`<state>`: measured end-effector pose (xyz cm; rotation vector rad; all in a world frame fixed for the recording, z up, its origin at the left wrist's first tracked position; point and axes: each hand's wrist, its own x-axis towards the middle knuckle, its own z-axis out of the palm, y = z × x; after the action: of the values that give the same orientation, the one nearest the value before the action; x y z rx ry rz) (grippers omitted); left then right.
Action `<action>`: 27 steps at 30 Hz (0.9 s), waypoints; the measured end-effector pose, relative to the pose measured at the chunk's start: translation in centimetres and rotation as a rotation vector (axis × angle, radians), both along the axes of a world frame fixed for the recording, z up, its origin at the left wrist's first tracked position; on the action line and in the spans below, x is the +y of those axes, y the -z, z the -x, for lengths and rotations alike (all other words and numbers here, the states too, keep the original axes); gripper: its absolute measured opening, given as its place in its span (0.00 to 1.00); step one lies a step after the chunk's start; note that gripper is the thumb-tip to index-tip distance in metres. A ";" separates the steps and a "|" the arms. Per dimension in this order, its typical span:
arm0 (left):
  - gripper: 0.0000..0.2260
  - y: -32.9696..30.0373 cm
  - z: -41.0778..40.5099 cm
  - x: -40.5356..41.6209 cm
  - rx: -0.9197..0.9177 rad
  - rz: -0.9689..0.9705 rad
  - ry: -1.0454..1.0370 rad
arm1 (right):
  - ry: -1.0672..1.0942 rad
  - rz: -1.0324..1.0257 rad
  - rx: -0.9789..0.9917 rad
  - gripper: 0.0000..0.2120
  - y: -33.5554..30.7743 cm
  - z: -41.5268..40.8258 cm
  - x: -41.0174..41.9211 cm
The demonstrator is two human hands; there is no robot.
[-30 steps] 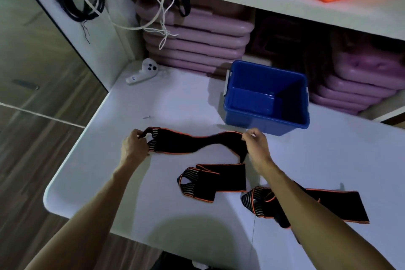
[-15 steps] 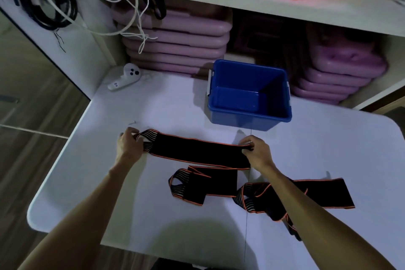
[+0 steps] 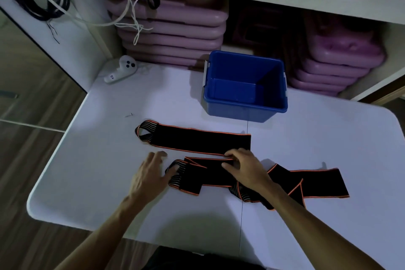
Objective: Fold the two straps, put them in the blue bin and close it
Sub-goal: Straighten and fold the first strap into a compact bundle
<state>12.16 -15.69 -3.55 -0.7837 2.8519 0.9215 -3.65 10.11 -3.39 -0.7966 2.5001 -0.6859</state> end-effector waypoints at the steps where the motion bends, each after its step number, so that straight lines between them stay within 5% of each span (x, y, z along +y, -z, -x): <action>1: 0.20 0.2 0.0 0.5 -0.042 -0.024 0.011 | -0.032 -0.063 -0.016 0.18 0.1 -0.1 -0.1; 4: 0.11 0.3 0.6 0.5 -0.012 -0.035 0.051 | -0.084 -0.145 -0.016 0.13 0.1 0.0 -0.3; 9: 0.08 -1.4 2.6 -1.5 0.160 0.006 -0.003 | 0.083 0.181 -0.379 0.07 -1.7 1.2 0.1; 13: 0.05 -2.7 5.4 -5.4 0.109 0.078 -0.159 | 0.236 0.273 -0.352 0.02 -2.7 3.2 0.5; 27: 0.09 -2.2 8.8 -9.0 -0.064 0.168 -0.181 | 0.432 0.173 -0.292 0.16 -2.2 6.1 0.2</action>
<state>3.36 -24.66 -1.36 -1.0825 2.8668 0.6636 -9.77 10.34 -1.23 -0.1814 2.3767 -1.0888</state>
